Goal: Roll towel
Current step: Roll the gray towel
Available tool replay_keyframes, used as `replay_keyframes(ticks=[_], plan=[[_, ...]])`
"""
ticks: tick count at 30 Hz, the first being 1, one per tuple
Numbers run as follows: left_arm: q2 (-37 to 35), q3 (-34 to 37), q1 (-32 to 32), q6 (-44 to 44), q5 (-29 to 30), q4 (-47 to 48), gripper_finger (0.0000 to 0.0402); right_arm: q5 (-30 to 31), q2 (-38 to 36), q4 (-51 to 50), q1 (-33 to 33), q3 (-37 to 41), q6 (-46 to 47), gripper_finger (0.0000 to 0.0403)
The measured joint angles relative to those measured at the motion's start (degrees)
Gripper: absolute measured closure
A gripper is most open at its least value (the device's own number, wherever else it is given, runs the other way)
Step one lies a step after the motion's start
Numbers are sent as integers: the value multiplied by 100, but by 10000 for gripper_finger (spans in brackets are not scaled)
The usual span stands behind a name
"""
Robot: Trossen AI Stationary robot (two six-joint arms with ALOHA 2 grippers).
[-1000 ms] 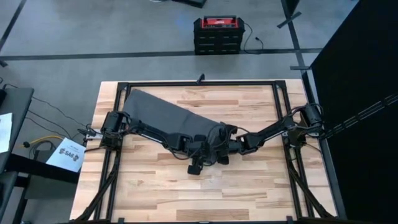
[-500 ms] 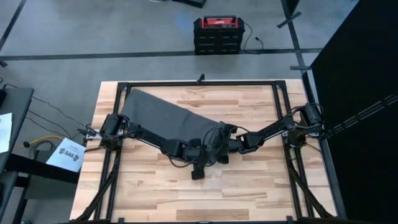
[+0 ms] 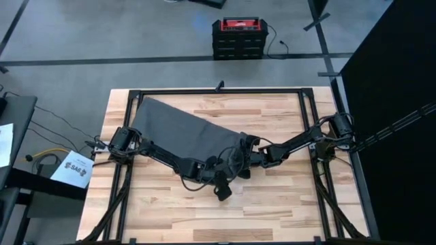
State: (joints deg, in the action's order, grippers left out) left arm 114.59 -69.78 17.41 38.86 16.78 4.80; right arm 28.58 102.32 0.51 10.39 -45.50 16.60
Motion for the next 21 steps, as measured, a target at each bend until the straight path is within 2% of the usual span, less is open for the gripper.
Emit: replay_keyframes(ticks=[6, 12, 14, 18, 21], plan=[[2, 174, 168, 254, -285, -651, 268, -2, 0, 0, 0, 0, 0, 177], [-192, 169, 313, 195, -326, -951, 268, -2, 0, 2, 0, 1, -4, 177], [-358, 163, 347, 37, -116, -1041, 268, -2, 0, 2, 0, 0, -13, 177], [-529, 160, 354, -370, 997, -1150, 268, -6, 0, 2, 0, 0, -15, 177], [-472, 160, 222, -444, 1117, -1227, 268, -7, -2, 0, 0, 0, 0, 177]])
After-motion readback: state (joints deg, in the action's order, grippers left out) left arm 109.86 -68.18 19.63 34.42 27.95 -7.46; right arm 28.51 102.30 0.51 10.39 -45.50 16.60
